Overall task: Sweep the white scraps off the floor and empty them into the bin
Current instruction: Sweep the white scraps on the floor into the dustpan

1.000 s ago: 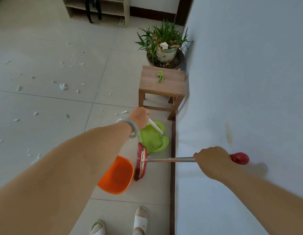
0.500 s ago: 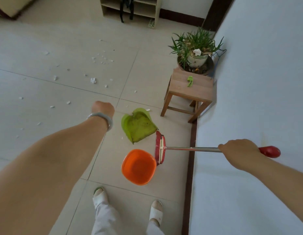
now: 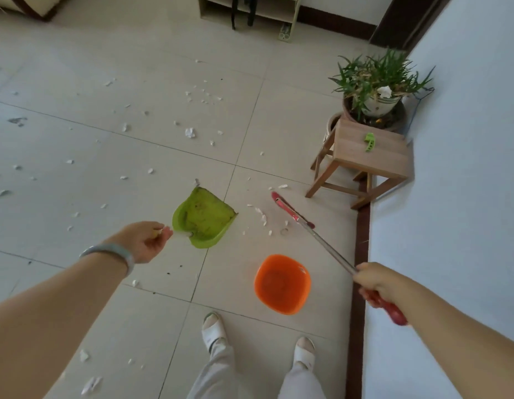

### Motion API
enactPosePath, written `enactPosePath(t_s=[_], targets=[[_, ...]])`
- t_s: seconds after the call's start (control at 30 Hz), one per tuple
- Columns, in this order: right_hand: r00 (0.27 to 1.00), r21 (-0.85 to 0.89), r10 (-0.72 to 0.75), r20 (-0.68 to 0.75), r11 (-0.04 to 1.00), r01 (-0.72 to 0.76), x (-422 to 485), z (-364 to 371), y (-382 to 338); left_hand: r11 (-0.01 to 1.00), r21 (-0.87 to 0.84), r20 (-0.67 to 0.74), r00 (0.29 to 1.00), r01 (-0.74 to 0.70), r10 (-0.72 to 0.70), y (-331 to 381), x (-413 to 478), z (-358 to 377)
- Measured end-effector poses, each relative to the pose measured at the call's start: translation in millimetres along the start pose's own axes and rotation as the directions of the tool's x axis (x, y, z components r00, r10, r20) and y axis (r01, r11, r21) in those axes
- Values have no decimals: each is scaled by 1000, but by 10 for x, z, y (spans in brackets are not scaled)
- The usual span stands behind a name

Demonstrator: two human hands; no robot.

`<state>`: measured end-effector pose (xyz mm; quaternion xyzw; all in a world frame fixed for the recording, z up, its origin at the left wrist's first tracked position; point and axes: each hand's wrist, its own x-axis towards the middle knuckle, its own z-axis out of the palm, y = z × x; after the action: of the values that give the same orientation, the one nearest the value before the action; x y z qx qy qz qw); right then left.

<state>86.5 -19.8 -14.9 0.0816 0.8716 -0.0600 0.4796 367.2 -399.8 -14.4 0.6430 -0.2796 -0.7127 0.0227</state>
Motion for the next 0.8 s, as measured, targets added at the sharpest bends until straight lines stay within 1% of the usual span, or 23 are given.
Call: enactPosePath(t_s=[0.03, 0.1, 0.17, 0.23, 0.3, 0.43, 0.53, 0.6, 0.73, 0.8], targets=[[999, 48, 31, 15, 998, -32, 0, 165, -123, 989, -107, 33, 994, 106, -103, 10, -13, -83], [994, 172, 86, 69, 980, -97, -42, 439, -407, 952, -194, 161, 965, 238, -208, 60, -75, -193], [991, 260, 62, 116, 961, -91, -93, 648, -669, 909, -273, 268, 932, 316, -244, 111, -74, -327], [989, 326, 24, 149, 942, -72, -102, 817, -881, 887, -302, 319, 914, 349, -251, 111, -71, -406], [979, 357, 10, 201, 931, -83, -113, 957, -1076, 876, -319, 350, 904, 361, -245, 125, -75, -435], [943, 306, -24, 331, 948, -84, -179, 1143, -1441, 870, -348, 308, 919, 349, -245, 166, 5, -512], [920, 253, -28, 390, 964, -78, -200, 1344, -1631, 864, -378, 214, 940, 331, -267, 187, 60, -543], [910, 253, 7, 414, 960, -123, -288, 1516, -1712, 871, -387, 166, 952, 304, -258, 199, 100, -548], [890, 259, -37, 454, 961, -93, -431, 1770, -2091, 867, -433, 114, 969, 247, -220, 366, 205, -568], [884, 293, -61, 463, 952, -88, -510, 1878, -2292, 856, -469, 105, 976, 218, -191, 425, 209, -589]])
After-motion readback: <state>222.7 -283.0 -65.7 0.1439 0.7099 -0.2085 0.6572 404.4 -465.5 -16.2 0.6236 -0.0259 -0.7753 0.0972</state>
